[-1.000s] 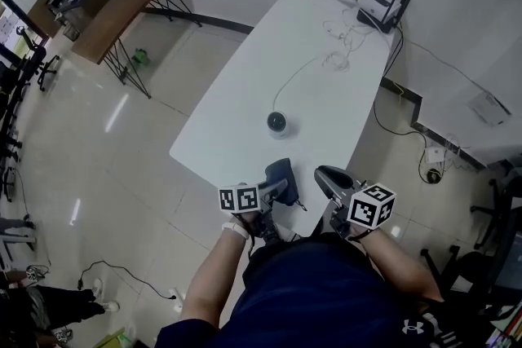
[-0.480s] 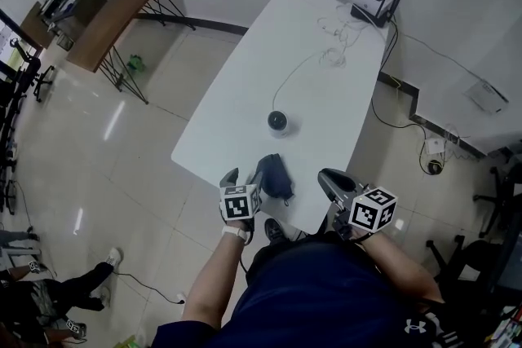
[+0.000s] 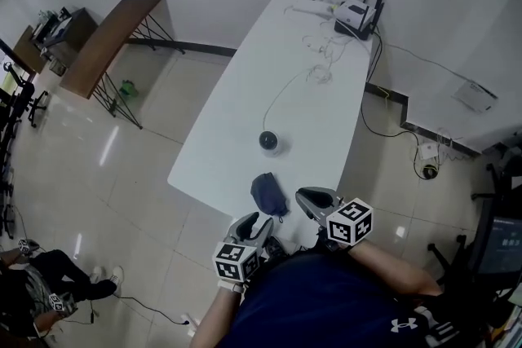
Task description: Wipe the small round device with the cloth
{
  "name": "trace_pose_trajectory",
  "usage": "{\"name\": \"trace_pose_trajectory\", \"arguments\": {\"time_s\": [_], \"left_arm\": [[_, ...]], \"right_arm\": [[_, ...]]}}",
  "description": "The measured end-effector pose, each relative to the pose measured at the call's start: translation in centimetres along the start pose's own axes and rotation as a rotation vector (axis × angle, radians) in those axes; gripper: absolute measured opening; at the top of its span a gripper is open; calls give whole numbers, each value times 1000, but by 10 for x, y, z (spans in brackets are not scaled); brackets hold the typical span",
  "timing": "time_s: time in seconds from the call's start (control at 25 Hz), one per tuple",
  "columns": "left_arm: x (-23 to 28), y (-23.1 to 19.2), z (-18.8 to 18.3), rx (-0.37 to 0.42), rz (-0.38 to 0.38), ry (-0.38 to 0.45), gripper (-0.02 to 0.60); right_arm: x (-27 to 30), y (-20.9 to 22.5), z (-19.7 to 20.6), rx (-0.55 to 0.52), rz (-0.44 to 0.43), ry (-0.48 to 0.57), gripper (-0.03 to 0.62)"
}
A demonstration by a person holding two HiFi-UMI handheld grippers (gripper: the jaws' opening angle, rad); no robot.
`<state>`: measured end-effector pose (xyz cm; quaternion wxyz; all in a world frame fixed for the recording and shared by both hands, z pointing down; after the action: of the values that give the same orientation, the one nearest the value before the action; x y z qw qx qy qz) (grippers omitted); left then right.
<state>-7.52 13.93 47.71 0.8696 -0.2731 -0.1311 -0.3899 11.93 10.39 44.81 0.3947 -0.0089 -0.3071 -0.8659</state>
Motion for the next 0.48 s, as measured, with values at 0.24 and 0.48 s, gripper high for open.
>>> {"name": "trace_pose_trajectory", "arguments": {"time_s": [0.24, 0.48], "left_arm": [[2, -4, -23, -16, 11, 36, 161], [-4, -22, -32, -106, -28, 90, 160]], "right_arm": [[5, -7, -18, -87, 7, 25, 37], [8, -12, -19, -194, 14, 13, 37]]}}
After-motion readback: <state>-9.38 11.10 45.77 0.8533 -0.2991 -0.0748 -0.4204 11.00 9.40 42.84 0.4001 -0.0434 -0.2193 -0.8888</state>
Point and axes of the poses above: the fingertips, and each gripper's own axes: x forward along the fingers, y to its right, z out of its underside, the point moved 7 cm from there along -x, backward along the fingers, and after that the axes turned 4 degrees about y, right-handed, at the moved point
